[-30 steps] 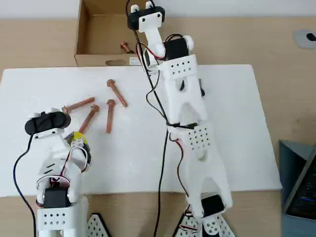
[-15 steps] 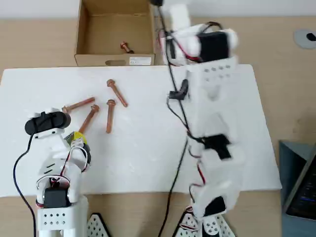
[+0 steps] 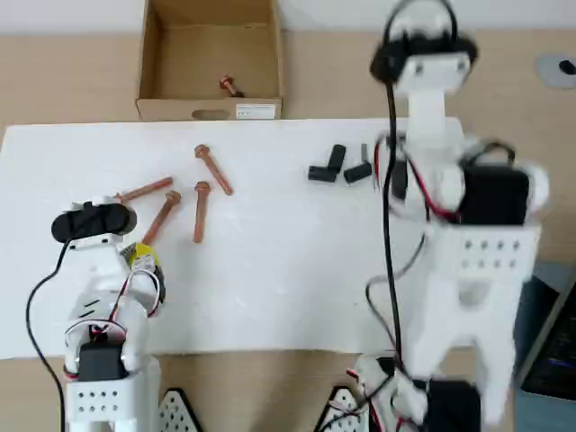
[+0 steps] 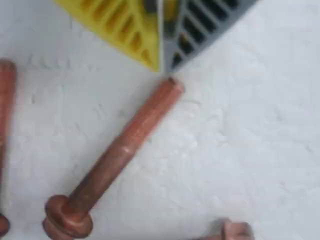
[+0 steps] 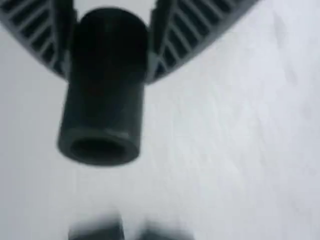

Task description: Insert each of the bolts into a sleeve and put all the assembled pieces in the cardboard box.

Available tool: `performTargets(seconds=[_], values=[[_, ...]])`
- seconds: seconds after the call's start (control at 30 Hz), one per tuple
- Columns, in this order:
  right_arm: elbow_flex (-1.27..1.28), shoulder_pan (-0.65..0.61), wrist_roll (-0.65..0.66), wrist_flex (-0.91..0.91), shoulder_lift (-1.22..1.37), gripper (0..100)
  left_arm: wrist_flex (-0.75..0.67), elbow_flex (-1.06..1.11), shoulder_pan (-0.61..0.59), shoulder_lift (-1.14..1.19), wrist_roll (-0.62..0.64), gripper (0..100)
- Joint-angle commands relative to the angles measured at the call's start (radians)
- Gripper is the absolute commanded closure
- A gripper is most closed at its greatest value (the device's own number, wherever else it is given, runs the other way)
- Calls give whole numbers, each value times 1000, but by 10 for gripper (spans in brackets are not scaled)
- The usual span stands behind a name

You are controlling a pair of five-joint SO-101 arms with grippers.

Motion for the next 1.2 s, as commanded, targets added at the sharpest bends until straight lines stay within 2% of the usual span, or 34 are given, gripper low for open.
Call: performTargets(seconds=[0.0, 0.2, 0.47, 0.73, 0.93, 1.17], values=[[252, 61, -9, -64, -199, 989, 78, -129, -6, -1, -11, 994], [565, 111, -9, -206, -447, 989, 169, -244, -6, 61, -26, 994], [773, 116, -9, -245, -634, 989, 169, -499, -6, 469, -103, 994], [825, 116, -11, -245, -753, 989, 170, -795, -6, 943, -166, 994], [848, 116, -97, -245, -799, 989, 180, -1045, -6, 1250, -264, 993], [858, 116, -137, -245, -819, 989, 347, -1292, -3, 1566, -457, 993]])
